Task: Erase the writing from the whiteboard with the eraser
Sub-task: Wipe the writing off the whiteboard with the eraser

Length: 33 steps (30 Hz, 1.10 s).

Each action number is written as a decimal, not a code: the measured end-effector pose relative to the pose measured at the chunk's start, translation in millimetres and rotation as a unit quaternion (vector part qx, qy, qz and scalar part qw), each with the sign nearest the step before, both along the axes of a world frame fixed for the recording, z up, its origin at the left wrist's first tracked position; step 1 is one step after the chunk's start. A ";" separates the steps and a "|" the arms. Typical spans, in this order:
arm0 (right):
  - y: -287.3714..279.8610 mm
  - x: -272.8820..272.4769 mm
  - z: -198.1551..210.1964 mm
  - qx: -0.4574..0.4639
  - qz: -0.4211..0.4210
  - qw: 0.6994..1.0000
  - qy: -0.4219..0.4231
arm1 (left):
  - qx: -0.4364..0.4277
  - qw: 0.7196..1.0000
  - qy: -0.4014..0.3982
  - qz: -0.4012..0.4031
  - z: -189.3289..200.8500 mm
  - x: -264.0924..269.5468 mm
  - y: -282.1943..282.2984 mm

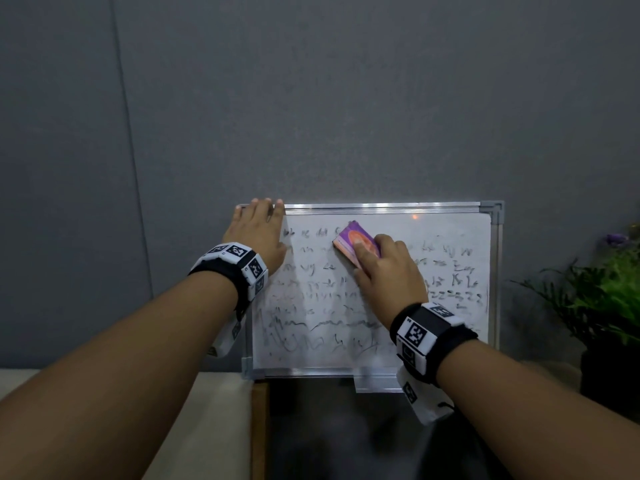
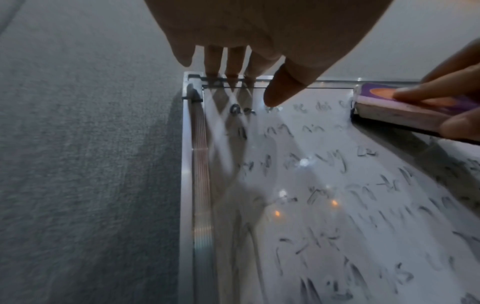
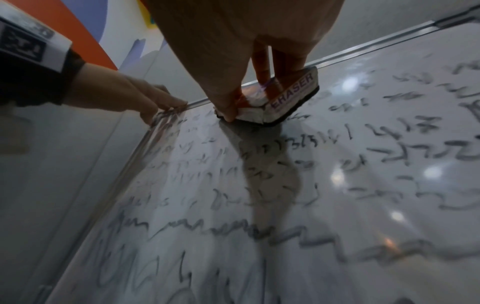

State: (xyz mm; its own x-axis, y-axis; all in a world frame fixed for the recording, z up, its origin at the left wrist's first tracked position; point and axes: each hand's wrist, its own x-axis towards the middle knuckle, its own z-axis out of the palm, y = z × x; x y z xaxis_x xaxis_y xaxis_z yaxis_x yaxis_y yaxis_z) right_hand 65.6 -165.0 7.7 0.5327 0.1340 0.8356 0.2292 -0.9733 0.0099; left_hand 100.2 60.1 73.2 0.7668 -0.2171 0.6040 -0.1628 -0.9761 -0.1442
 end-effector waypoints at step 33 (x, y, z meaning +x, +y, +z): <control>3.5 -2.1 1.1 -0.028 0.001 1.000 -0.012 | 0.010 1.000 0.014 0.004 2.0 -0.3 2.6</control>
State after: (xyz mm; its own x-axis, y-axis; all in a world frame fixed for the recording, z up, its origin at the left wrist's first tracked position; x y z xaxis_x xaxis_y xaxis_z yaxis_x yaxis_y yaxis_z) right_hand 63.5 -161.5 8.9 0.5117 0.1818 0.8397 0.2299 -0.9707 0.0701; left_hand 100.0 62.7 75.2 0.7857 -0.2223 0.5773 -0.1584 -0.9744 -0.1596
